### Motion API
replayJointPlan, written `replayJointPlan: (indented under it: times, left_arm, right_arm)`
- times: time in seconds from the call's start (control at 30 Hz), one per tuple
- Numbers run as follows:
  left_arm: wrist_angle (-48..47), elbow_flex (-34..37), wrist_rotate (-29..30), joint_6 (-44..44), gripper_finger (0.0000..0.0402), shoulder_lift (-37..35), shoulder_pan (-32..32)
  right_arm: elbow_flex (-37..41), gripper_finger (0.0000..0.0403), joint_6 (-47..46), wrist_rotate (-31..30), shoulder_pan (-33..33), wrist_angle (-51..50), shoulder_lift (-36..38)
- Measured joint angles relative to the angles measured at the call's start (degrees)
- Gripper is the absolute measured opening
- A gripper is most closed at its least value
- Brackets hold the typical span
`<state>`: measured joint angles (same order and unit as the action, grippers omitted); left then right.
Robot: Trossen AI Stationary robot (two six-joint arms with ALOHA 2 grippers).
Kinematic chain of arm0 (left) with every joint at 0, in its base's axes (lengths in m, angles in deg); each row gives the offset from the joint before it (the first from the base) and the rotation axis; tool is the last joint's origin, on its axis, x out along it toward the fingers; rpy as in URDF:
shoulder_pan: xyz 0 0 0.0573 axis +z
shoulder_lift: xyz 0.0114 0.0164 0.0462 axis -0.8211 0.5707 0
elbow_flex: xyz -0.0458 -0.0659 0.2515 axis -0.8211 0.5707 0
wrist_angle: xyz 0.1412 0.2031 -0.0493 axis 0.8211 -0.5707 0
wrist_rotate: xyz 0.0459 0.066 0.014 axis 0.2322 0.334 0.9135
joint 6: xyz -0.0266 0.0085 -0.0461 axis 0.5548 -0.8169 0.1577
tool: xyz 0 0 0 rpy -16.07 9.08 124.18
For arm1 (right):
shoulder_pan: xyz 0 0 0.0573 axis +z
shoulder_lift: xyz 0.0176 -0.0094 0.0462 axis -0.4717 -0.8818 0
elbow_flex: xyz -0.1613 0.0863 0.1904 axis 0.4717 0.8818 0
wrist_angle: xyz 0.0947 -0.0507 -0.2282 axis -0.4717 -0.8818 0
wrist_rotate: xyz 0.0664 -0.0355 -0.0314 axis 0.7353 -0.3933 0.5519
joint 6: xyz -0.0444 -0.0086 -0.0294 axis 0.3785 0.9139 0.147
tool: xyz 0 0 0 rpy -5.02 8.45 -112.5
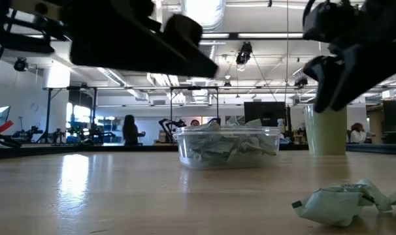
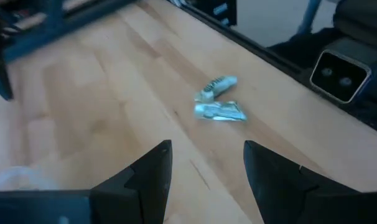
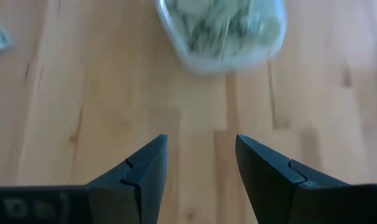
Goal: Pick and place items into bin
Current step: Put the Stevia packet into the transparent bin
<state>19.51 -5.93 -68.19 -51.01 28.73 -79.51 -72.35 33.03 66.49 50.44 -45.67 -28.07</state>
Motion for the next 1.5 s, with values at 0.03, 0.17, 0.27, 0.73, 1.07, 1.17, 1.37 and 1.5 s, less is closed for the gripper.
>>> replayJointPlan:
  times: [0.03, 0.17, 0.27, 0.73, 1.07, 1.17, 1.37, 1.5]
  left_arm:
    - [-0.1, -1.1, -0.9, 0.0, 0.0182, 1.5, 0.2]
    - [0.0, -7.1, -7.3, -0.5, 0.0182, 7.8, 1.1]
    - [-0.6, -12.0, -12.4, -1.3, 0.0182, 12.6, 1.8]
    - [-11.0, -25.2, -16.1, -2.9, 0.0182, 21.5, 2.2]
    - [-10.4, -26.6, -16.0, -5.8, 0.0182, 22.8, 1.7]
    - [-10.6, -28.0, -16.0, -6.1, 0.0182, 24.6, 1.5]
    - [-11.3, -29.2, -15.9, -6.3, 0.0182, 25.7, 1.4]
    - [-11.3, -29.2, -15.9, -6.2, 0.0182, 25.7, 1.4]
  right_arm:
    - [0.1, 0.018, -1.7, 0.0, 0.7, -1.4, -0.2]
    - [0.1, 0.018, -5.4, 0.1, 2.9, -3.3, -1.3]
    - [0.1, 0.018, -5.6, 0.1, 4.2, -3.1, -2.4]
    - [0.3, 0.018, -5.6, -0.1, 4.9, -2.8, -3.0]
    - [0.3, 0.018, -5.6, -0.1, 4.9, -2.8, -3.0]
    - [0.3, 0.018, -5.6, -0.1, 4.9, -2.7, -3.0]
    - [0.4, 0.018, -5.6, -0.1, 4.9, -2.7, -3.0]
    - [0.4, 0.018, -5.6, -0.1, 4.9, -2.7, -3.0]
